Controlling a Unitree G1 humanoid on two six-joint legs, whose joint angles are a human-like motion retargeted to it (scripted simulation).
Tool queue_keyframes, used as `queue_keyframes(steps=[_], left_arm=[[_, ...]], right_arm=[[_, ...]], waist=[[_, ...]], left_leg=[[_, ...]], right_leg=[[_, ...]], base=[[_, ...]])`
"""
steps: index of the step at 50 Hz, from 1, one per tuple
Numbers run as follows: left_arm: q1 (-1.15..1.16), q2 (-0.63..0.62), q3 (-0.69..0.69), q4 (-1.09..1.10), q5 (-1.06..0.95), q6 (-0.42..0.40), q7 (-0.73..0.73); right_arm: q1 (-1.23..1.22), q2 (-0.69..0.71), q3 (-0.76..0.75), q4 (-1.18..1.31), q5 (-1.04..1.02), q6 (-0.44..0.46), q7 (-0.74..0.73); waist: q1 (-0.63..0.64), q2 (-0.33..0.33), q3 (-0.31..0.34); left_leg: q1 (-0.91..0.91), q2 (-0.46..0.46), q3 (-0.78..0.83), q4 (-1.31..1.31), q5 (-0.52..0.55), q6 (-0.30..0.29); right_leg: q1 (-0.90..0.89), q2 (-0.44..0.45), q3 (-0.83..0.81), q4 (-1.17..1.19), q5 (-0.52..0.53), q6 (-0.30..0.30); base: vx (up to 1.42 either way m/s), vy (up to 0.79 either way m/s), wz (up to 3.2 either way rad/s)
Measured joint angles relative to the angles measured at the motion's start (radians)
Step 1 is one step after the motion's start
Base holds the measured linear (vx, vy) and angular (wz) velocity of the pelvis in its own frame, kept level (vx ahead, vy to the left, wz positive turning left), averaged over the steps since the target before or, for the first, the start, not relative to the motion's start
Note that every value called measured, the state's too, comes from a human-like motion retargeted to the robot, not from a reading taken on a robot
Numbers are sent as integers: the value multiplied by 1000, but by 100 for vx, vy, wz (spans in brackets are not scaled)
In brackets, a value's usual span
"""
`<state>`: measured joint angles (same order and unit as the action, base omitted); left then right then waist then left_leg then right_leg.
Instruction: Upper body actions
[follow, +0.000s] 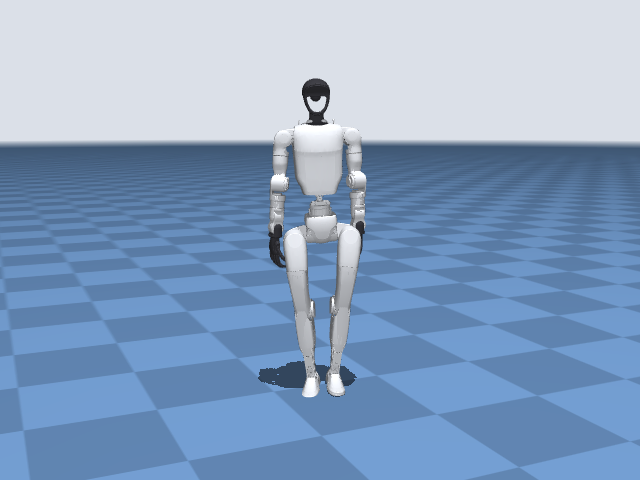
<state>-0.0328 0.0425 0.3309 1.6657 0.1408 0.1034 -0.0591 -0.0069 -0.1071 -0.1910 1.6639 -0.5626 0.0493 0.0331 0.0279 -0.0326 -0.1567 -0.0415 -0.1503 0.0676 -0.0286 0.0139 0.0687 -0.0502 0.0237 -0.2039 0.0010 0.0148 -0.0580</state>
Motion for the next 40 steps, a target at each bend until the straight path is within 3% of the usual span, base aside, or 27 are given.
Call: queue_keyframes(steps=[40], left_arm=[[3, 3, -1, -1, 4, -4, -5]], right_arm=[[4, -5, 8, 4, -10, -5, 3]], waist=[[-14, -3, -1]], left_leg=[[1, 1, 3, -2, -3, -3]], right_leg=[[-5, 9, 4, 1, 33, -20]], base=[[0, 0, 0]])
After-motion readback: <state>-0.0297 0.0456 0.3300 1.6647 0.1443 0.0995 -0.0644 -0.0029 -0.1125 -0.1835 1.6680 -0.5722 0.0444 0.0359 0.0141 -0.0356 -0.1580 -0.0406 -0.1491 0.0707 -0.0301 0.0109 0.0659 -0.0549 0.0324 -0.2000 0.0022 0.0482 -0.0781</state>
